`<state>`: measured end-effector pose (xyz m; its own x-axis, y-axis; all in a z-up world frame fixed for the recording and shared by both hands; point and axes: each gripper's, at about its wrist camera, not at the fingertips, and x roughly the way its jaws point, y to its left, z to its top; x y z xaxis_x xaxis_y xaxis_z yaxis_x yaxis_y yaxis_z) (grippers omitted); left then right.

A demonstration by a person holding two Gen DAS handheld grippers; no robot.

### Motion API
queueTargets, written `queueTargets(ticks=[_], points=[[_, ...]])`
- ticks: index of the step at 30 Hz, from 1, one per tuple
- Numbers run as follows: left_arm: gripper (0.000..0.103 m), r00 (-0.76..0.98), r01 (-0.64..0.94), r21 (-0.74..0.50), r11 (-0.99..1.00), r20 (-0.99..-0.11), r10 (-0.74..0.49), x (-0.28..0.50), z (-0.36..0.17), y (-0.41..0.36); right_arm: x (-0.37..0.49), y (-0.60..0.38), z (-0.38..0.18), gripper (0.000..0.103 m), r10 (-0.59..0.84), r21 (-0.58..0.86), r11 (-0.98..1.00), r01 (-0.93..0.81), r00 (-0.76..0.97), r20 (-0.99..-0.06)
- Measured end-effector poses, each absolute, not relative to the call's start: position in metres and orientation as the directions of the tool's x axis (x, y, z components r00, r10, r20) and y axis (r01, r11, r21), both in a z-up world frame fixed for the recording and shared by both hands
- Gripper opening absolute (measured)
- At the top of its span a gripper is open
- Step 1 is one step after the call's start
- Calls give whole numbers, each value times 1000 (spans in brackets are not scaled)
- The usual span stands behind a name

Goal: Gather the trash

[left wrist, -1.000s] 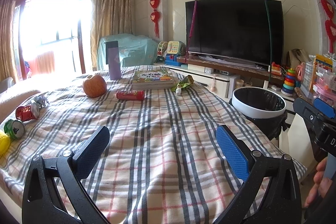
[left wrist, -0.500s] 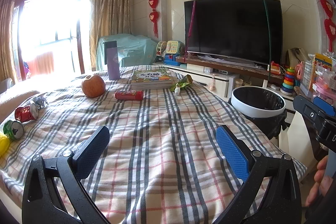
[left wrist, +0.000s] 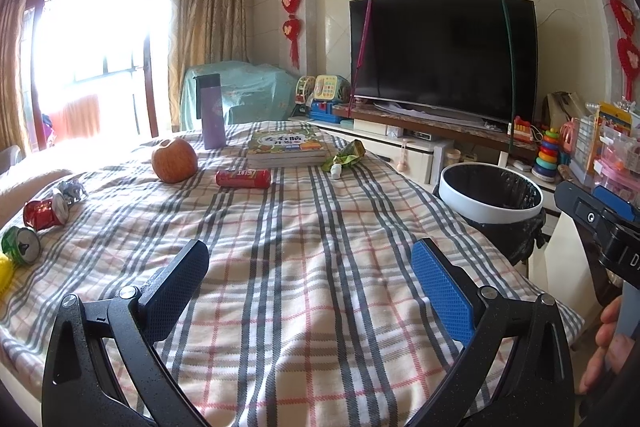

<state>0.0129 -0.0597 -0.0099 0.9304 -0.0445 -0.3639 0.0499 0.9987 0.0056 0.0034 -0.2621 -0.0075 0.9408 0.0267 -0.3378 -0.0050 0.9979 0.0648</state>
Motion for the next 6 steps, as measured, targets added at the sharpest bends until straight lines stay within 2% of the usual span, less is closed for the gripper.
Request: queueTargets(ticks=[6], points=[[103,922,51,-21,998,-383,-55,21,-12,-51,6,-257,-9,103,33,69,998,-9,935,-354]])
